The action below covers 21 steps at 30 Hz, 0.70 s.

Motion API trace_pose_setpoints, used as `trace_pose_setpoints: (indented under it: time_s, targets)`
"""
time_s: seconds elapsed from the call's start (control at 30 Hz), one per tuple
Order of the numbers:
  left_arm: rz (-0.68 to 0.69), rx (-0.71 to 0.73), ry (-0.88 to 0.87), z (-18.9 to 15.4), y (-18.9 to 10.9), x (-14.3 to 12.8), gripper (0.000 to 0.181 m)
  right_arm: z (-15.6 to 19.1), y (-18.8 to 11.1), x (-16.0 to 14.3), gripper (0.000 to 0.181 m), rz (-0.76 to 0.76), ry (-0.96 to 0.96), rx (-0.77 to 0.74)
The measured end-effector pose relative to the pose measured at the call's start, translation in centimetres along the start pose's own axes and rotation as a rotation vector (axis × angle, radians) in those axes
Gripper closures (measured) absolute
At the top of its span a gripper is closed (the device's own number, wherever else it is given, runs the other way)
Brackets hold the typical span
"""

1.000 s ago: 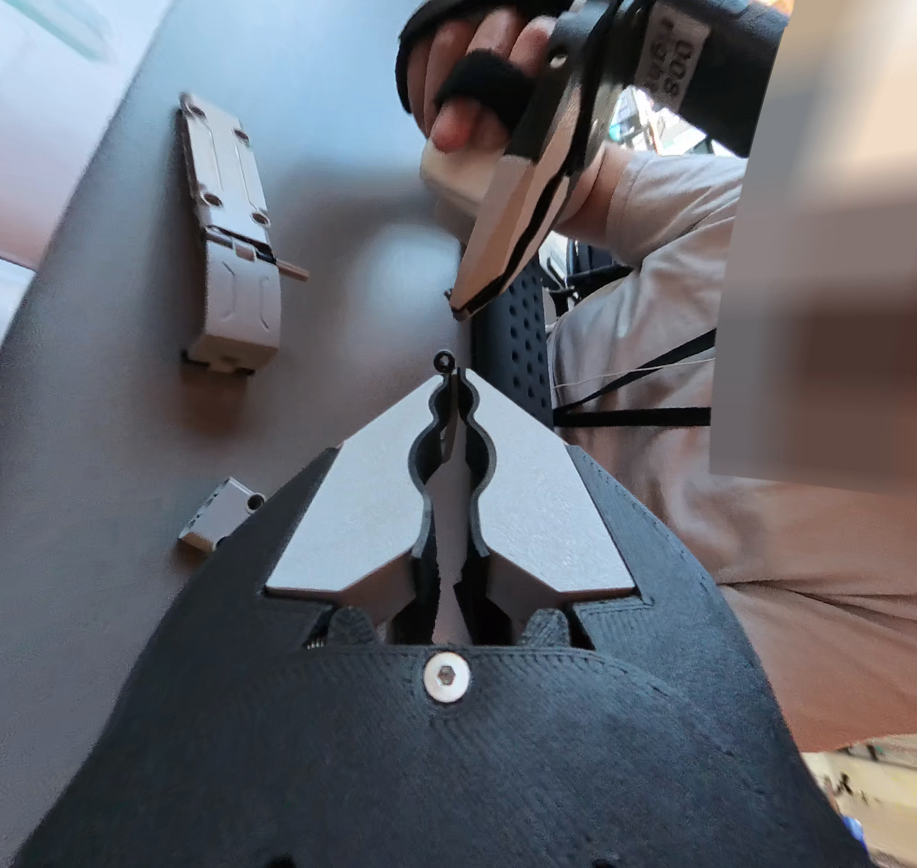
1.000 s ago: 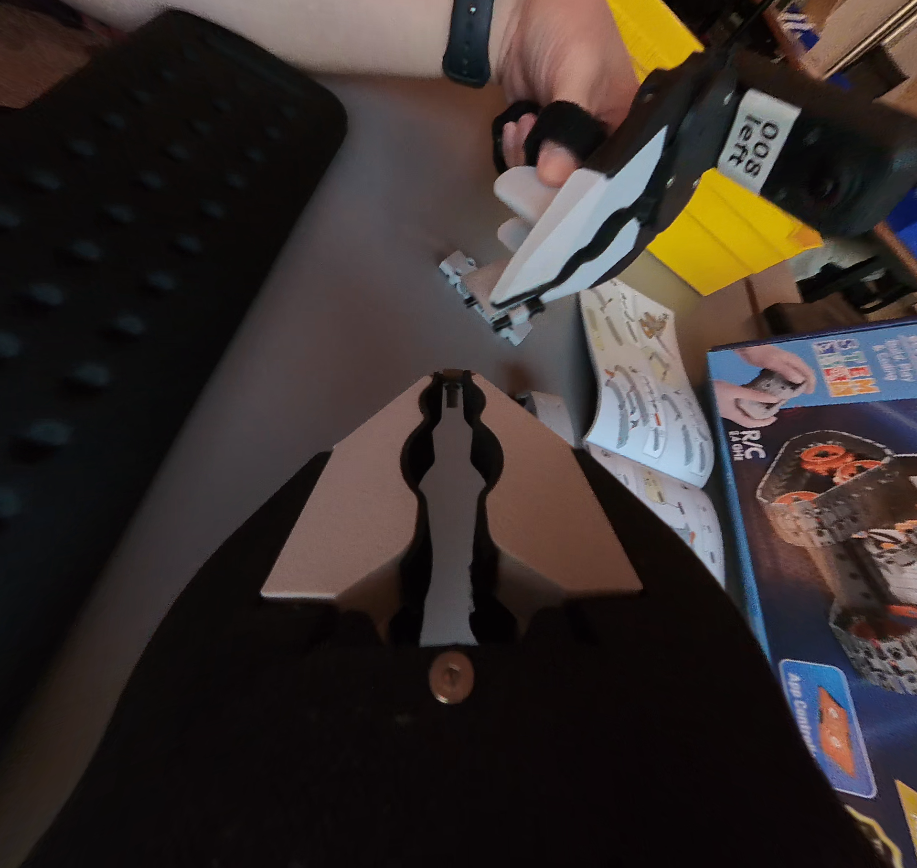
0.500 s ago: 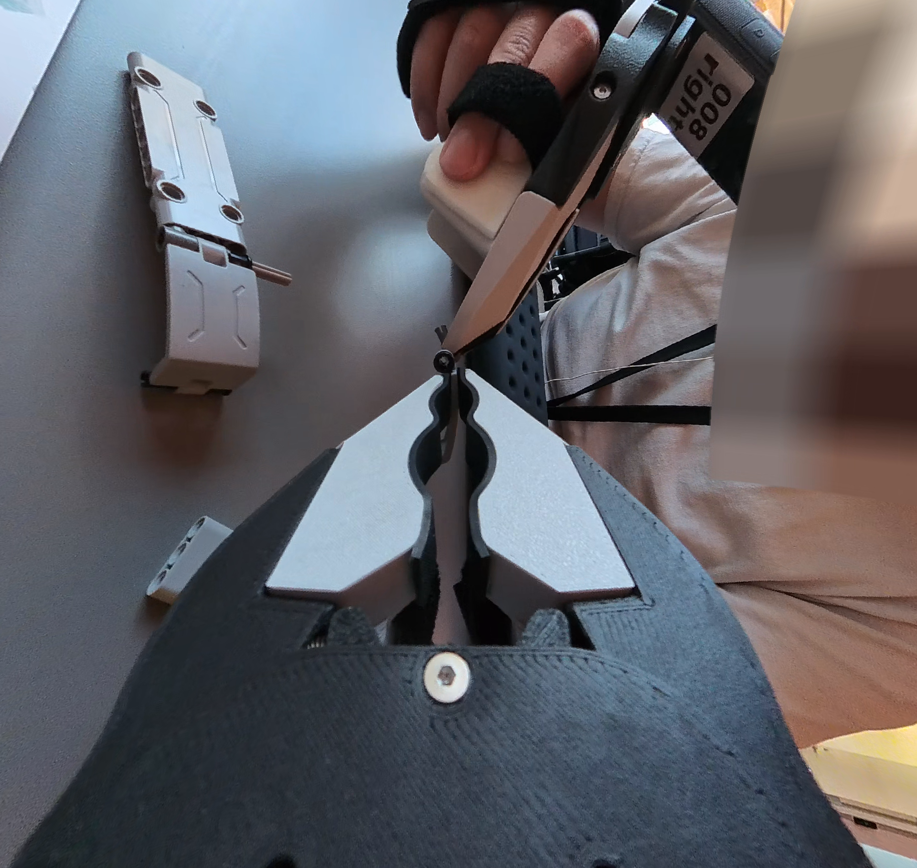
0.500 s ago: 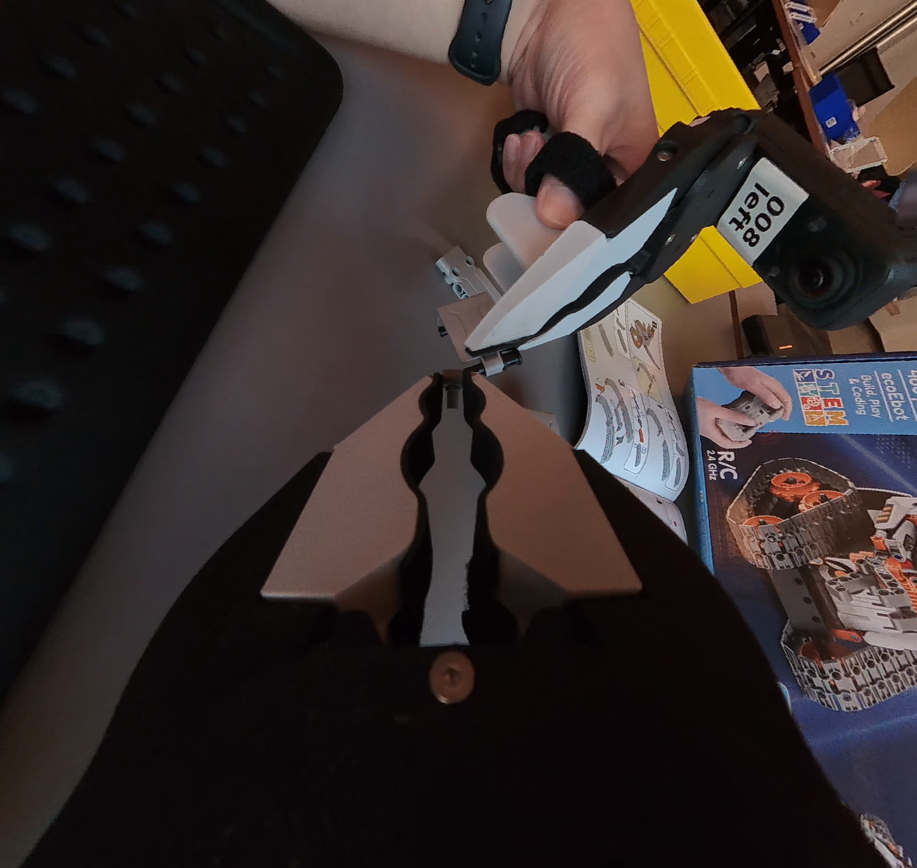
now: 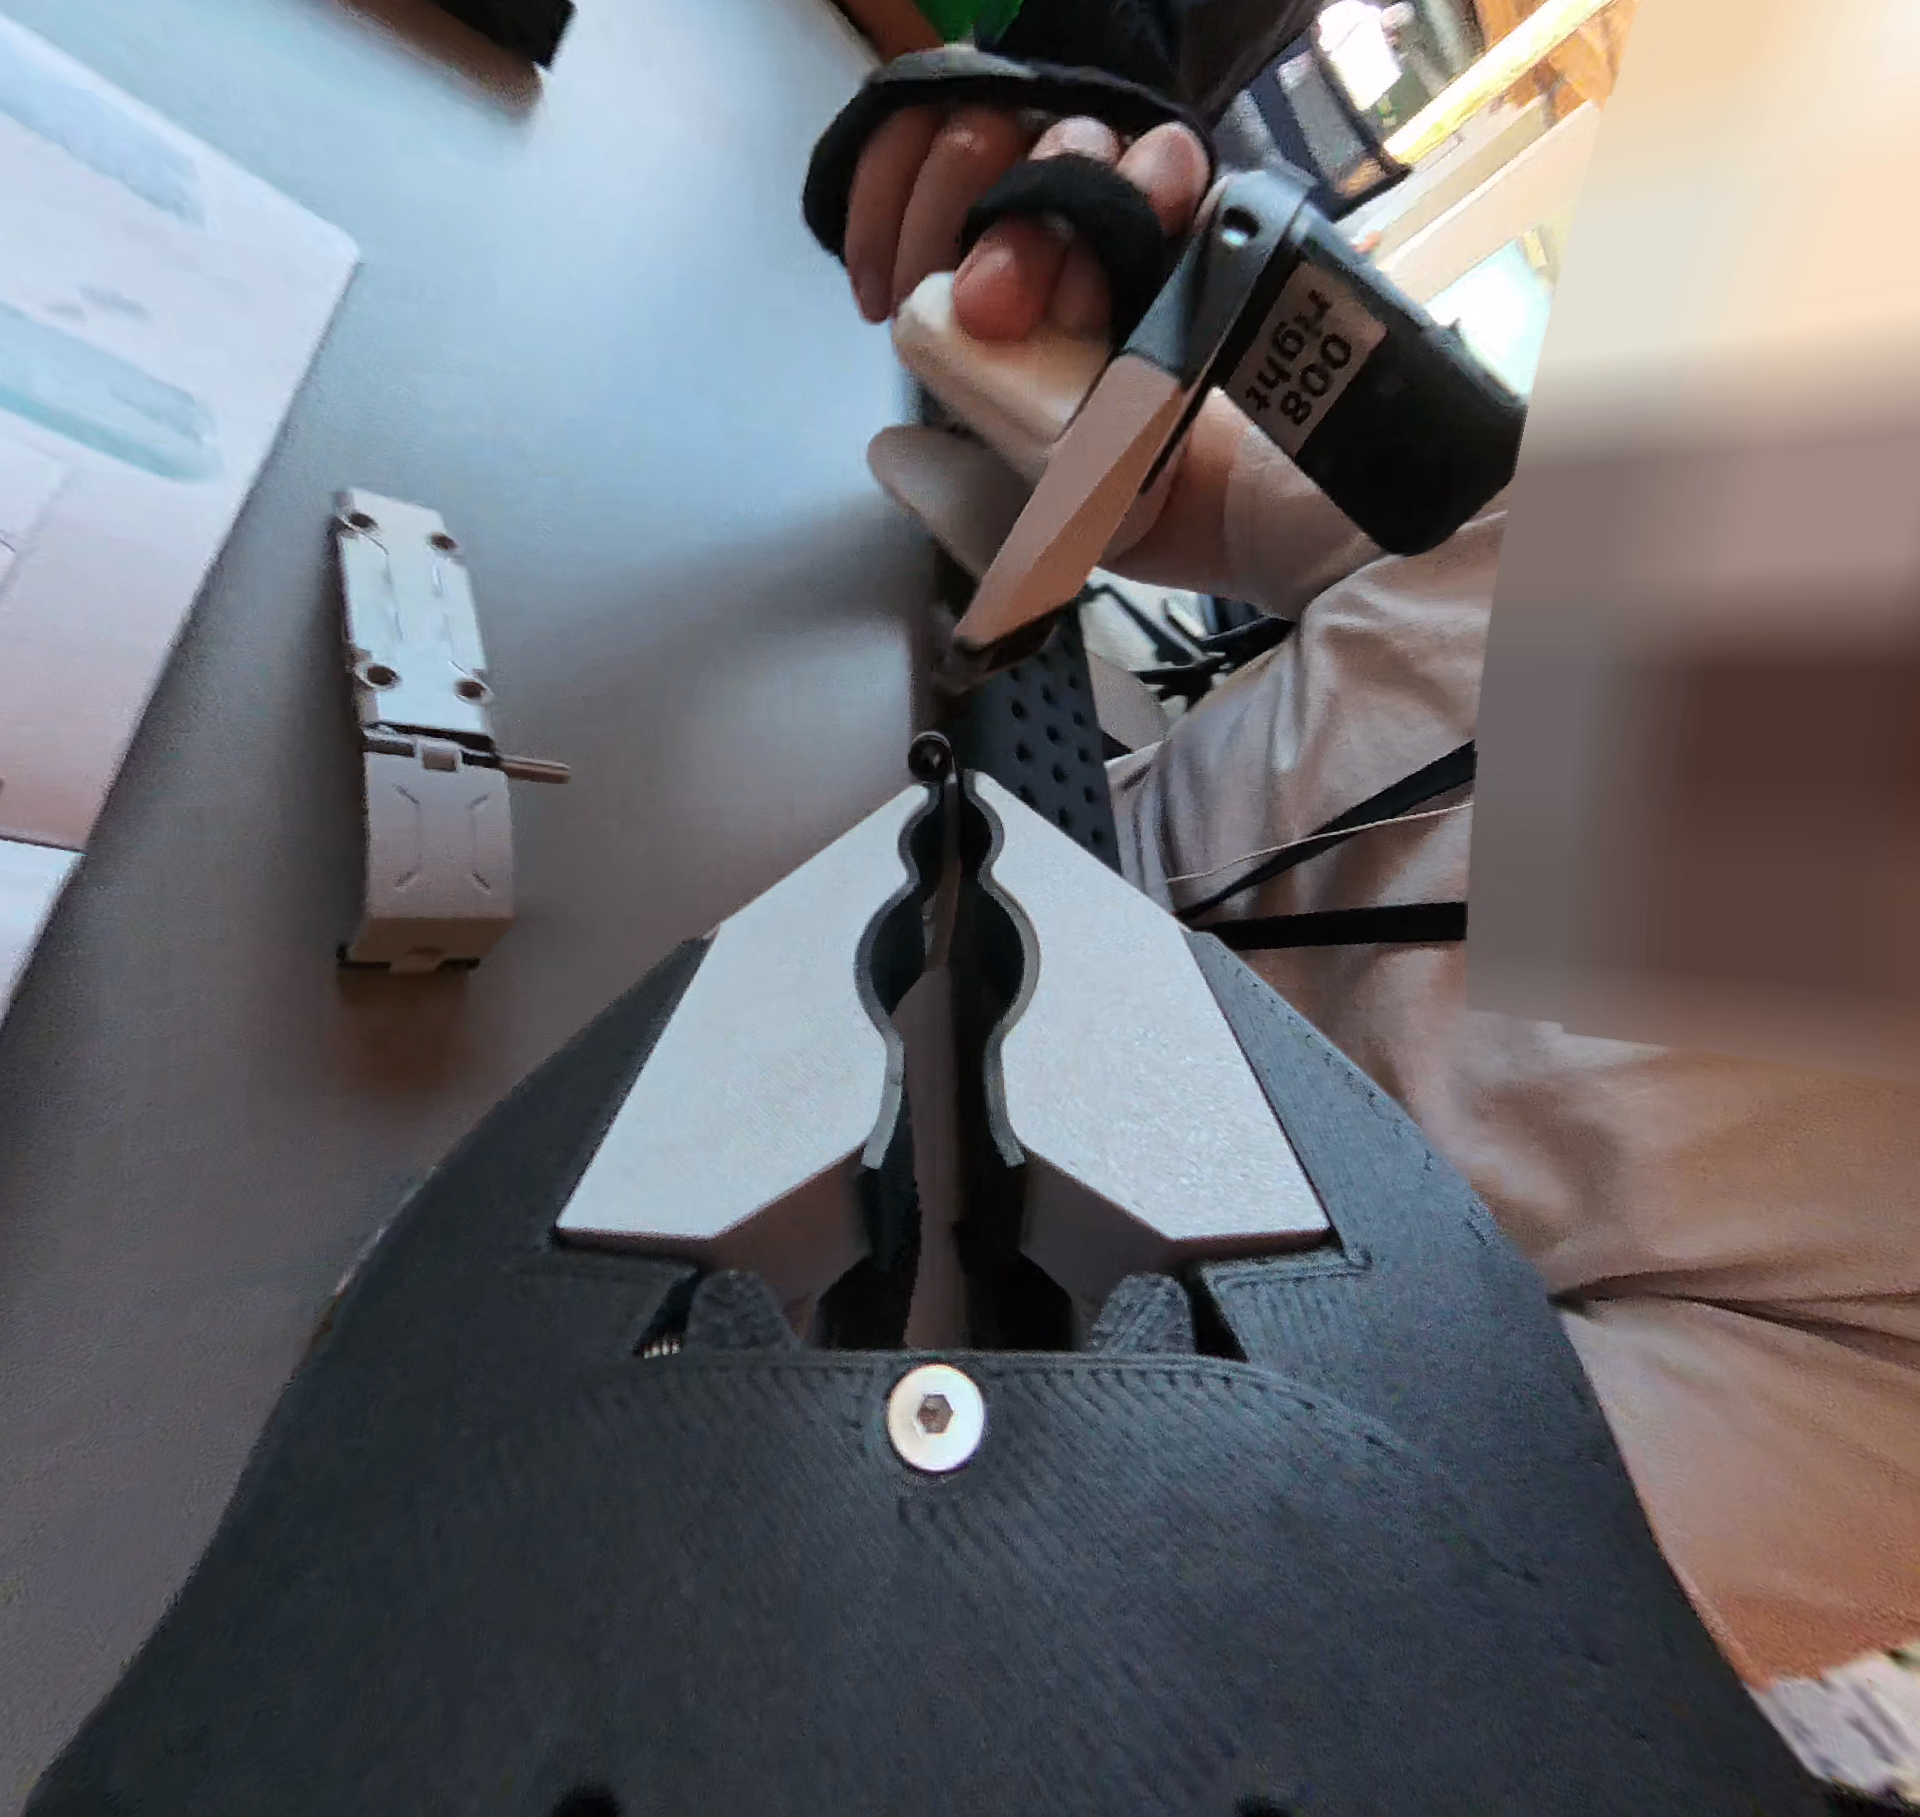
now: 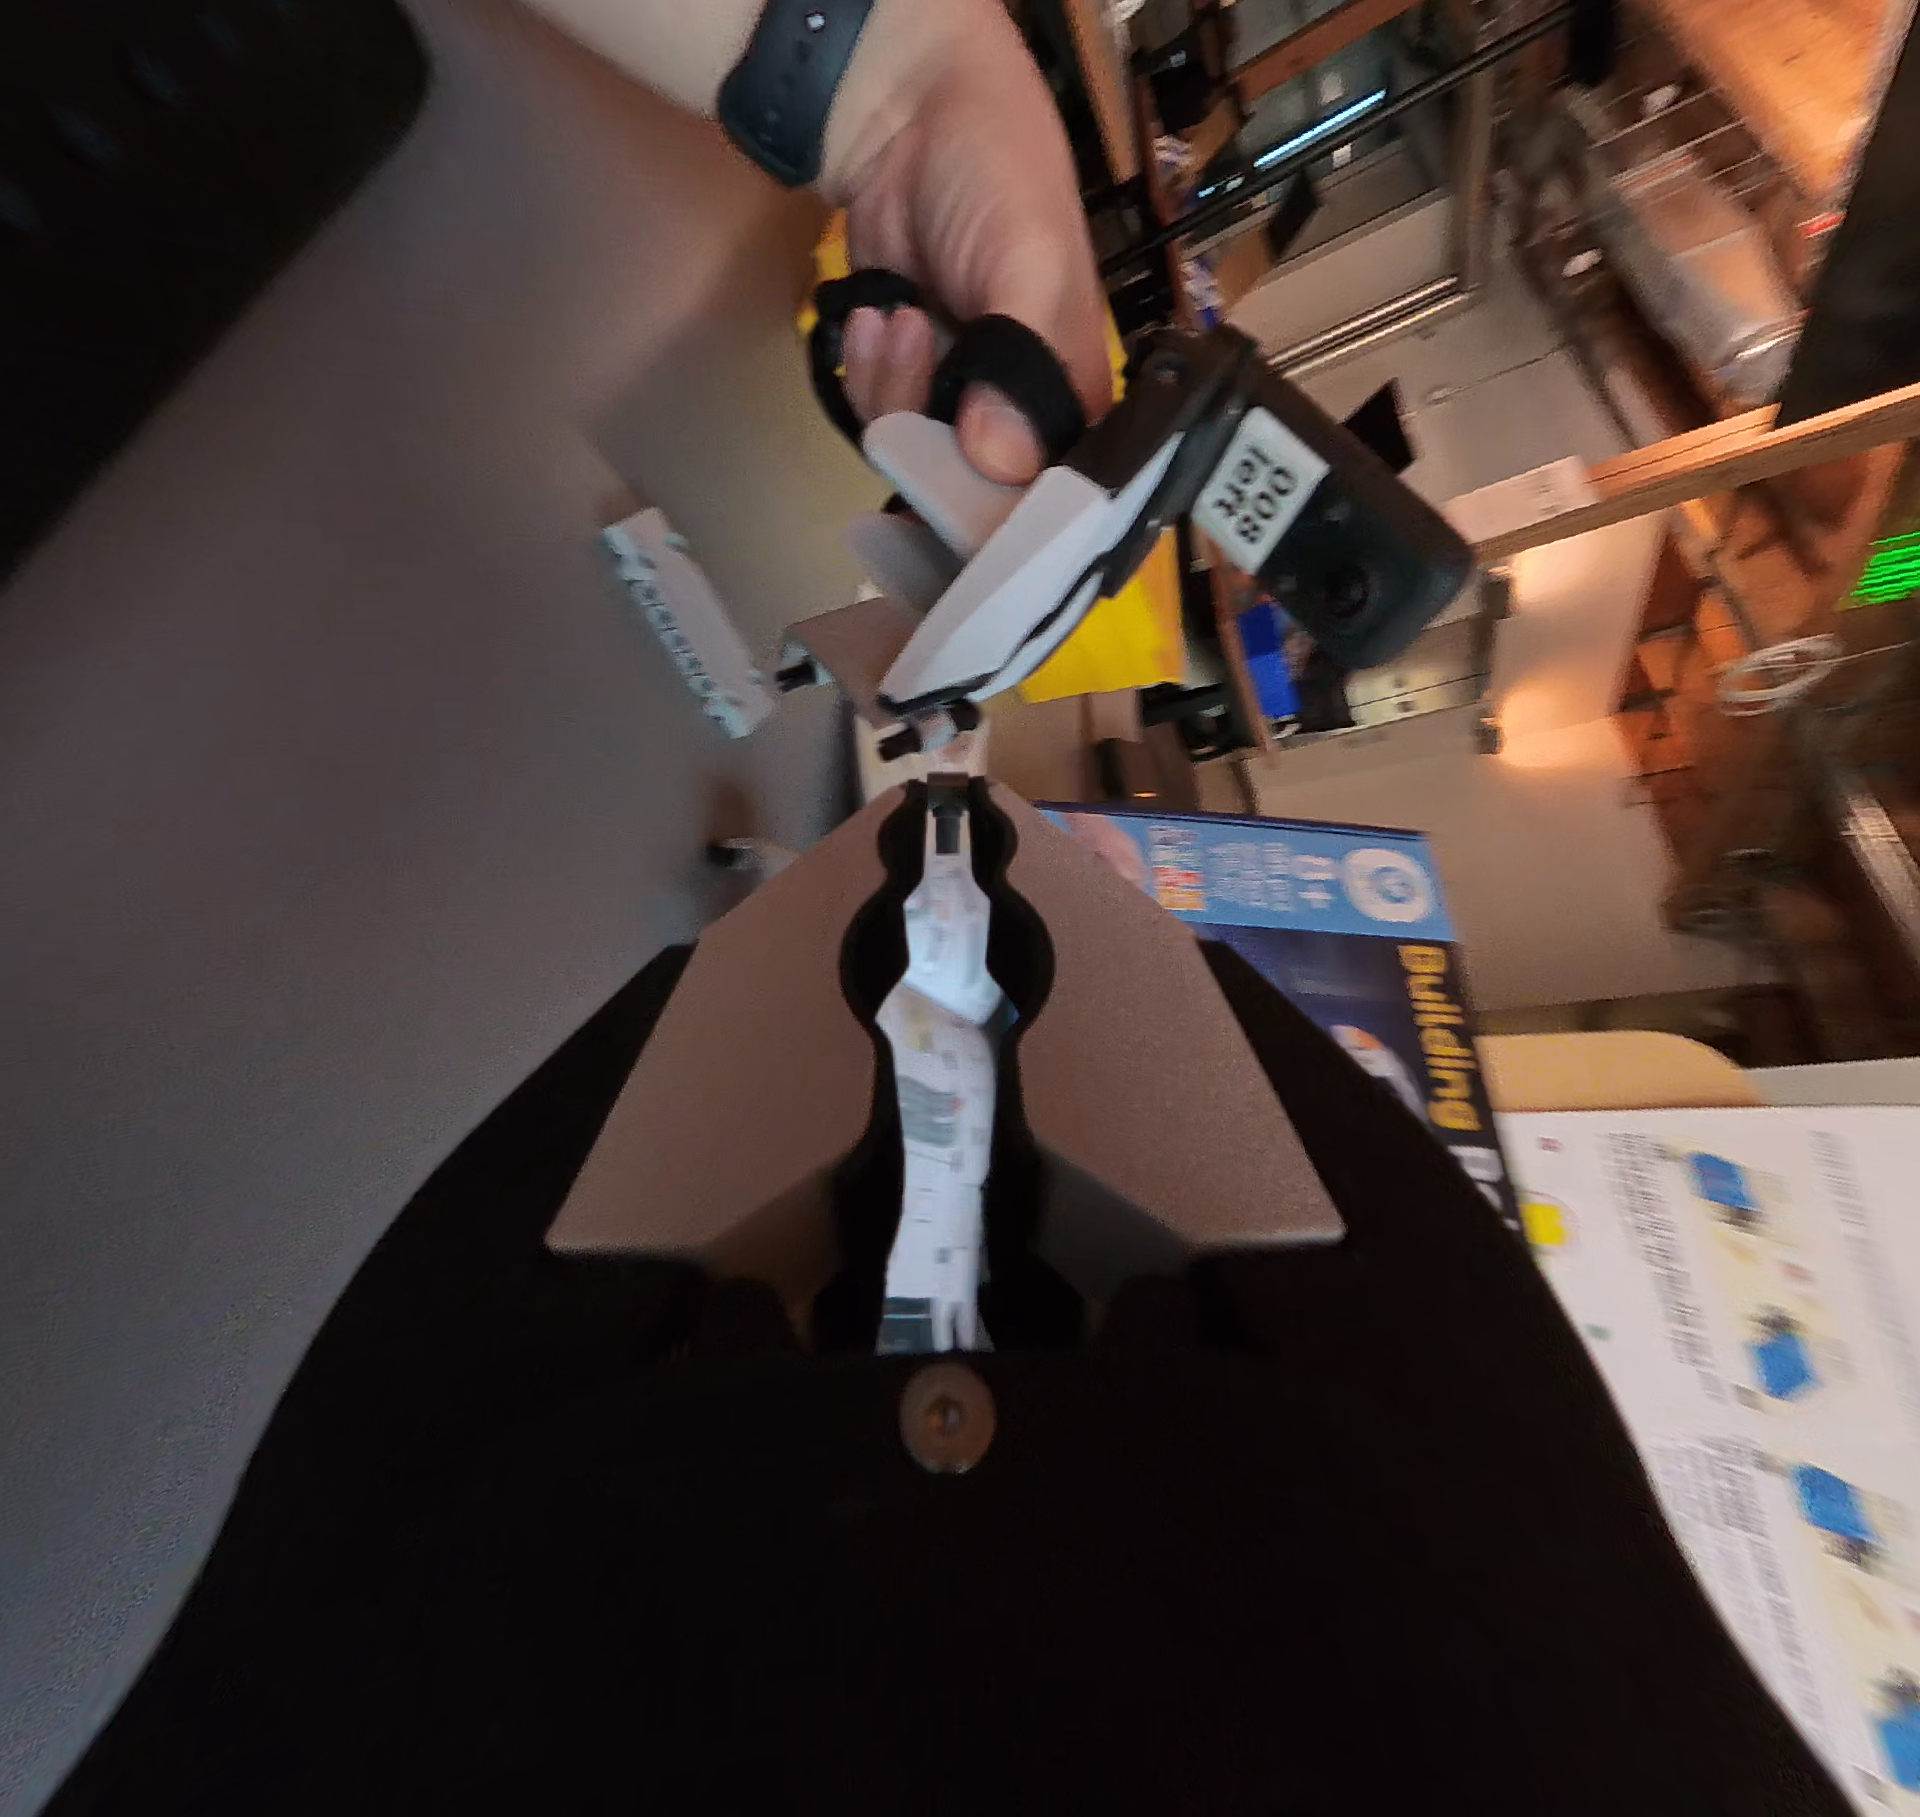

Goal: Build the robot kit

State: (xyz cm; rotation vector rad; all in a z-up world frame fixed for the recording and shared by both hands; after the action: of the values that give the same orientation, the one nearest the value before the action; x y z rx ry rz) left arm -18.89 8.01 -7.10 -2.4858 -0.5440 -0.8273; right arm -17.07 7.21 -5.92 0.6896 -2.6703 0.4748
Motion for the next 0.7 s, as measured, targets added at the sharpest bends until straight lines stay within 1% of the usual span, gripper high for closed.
trace_pose_setpoints:
  time_s: [0.07,0.13,0.2,0.27,0.33,0.37,0.4,0.43,0.47,0.5,0.53,0.6,0.7]
  targets:
    - [-0.001,0.058,0.041,-0.9,-0.4,1.4,0.181,-2.2,-1.1,0.7,0.175,-0.034,-0.038,-0.058]
    - [-0.01,0.076,0.096,-3.2,-0.9,3.7,0.181,-4.6,-2.4,1.4,0.175,-0.043,-0.076,-0.104]
    - [0.011,0.125,0.166,-6.0,-1.5,6.2,0.181,-7.0,-4.0,2.5,0.175,-0.065,-0.094,-0.132]
    - [0.047,0.25,0.238,-8.3,-2.0,8.7,0.181,-9.3,-5.6,3.5,0.175,-0.074,-0.129,-0.146]
    - [0.067,0.445,0.308,-9.6,-2.3,10.9,0.181,-11.5,-7.0,4.6,0.175,-0.076,-0.176,-0.156]
    - [0.05,0.491,0.342,-10.7,-2.1,11.8,0.181,-12.3,-7.6,5.0,0.175,-0.068,-0.191,-0.155]
    - [0.014,0.484,0.375,-12.1,-1.4,12.4,0.181,-12.9,-8.1,5.5,0.174,-0.056,-0.207,-0.168]
    - [-0.033,0.455,0.409,-13.5,-0.6,12.6,0.181,-13.4,-8.7,6.0,0.174,-0.063,-0.225,-0.197]
    - [-0.084,0.415,0.449,-14.6,0.2,12.4,0.181,-13.3,-9.2,6.9,0.175,-0.102,-0.247,-0.217]
    - [-0.106,0.386,0.475,-15.3,0.7,12.0,0.181,-12.8,-9.5,7.4,0.175,-0.126,-0.266,-0.201]
    - [-0.096,0.404,0.468,-15.7,0.7,11.9,0.181,-12.4,-9.7,7.4,0.175,-0.116,-0.272,-0.187]
    - [-0.138,0.435,0.479,-16.7,0.5,12.3,0.181,-12.0,-9.9,7.3,0.175,-0.099,-0.28,-0.171]
    - [-0.084,0.452,0.494,-16.8,1.4,11.5,0.181,-11.7,-10.4,8.2,0.174,-0.156,-0.251,-0.142]
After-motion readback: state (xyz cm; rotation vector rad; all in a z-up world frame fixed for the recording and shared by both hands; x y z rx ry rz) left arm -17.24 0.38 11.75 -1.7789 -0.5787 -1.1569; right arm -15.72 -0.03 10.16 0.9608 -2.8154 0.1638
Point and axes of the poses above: each gripper's, where its closed fingertips meet, y out along the fingers, x out of its top, z = x × y across the jaws, the point moved 1 cm from there along -y, back along the fingers, and after that the axes turned 1 degree about -x, right-handed, at the moved point
